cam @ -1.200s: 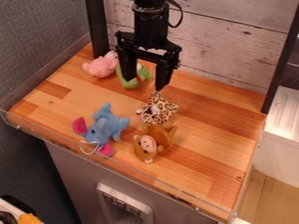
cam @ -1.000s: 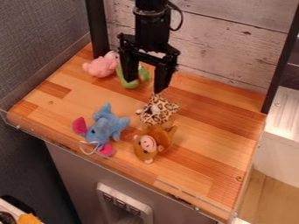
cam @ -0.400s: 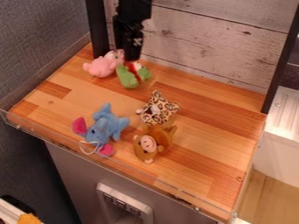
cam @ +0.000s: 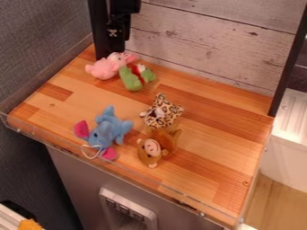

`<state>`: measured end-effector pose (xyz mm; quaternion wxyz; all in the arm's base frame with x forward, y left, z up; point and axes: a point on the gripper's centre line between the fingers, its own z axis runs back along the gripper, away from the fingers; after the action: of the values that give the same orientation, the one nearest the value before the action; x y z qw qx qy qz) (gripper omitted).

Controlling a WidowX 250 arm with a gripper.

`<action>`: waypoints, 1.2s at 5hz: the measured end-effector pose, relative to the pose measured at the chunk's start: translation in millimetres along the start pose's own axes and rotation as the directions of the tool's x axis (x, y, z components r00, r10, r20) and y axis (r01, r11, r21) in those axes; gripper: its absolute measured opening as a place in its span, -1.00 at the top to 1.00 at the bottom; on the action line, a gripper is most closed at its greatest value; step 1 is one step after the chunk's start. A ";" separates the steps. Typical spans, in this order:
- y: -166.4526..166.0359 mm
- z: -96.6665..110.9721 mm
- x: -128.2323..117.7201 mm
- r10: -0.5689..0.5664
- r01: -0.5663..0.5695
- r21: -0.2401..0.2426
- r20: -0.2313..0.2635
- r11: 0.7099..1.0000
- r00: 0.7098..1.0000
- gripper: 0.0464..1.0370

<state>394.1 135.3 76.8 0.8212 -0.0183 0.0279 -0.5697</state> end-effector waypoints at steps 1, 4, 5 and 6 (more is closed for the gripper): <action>3.4 5.0 -5.6 -0.053 0.053 0.006 0.002 0.999 0.999 -0.91; -2.5 -31.3 -15.8 0.346 -0.347 0.004 0.030 0.938 0.938 -0.91; 1.5 -47.9 -16.1 0.406 -0.406 0.001 0.025 0.914 0.913 -0.92; 5.2 -59.8 -15.8 0.383 -0.384 0.009 0.028 0.923 0.923 -0.92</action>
<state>389.5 152.1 17.2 0.9172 -0.0141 0.0163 -0.3980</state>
